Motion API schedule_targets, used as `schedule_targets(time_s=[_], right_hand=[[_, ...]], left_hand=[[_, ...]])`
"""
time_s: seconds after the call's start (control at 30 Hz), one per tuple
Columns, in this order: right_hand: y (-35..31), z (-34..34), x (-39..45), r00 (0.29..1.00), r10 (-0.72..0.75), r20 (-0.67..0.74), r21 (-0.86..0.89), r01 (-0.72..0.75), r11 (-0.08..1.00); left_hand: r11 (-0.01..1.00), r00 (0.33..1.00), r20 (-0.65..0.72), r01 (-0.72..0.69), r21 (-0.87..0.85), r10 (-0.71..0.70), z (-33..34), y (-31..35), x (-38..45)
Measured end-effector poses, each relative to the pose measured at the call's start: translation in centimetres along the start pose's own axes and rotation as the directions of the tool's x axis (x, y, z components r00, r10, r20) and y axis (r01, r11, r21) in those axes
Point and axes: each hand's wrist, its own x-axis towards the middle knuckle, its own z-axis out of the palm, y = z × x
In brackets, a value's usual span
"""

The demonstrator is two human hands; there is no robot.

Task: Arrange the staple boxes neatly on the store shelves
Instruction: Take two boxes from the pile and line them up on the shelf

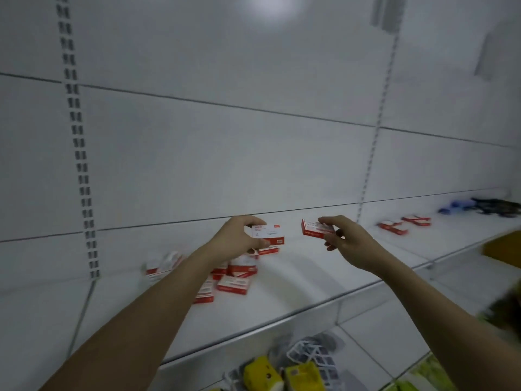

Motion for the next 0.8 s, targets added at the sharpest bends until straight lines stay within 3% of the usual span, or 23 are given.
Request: schedule_targets(time_s=[0.17,0.4,0.8], right_hand=[[6.3,-9.1,-5.3,0.999,0.04,-0.034,-0.108,-0.044,0.993],[16.2,-20.5,-14.3,0.987,0.118,-0.111,-0.096,-0.129,0.987],[31.6,-32.8,-20.5,0.952,0.258,-0.166,-0.067,-0.272,0.96]], left_hand=[[0.998,0.997,0.065,-0.048,-0.051,0.052,9.6,6.3,1.7],[0.991,0.983,0.141,-0.104,-0.083,0.114,25.6,15.0,1.5],[0.985,0.945,0.286,-0.13,-0.111,0.157,45.0,21.8,7.6]])
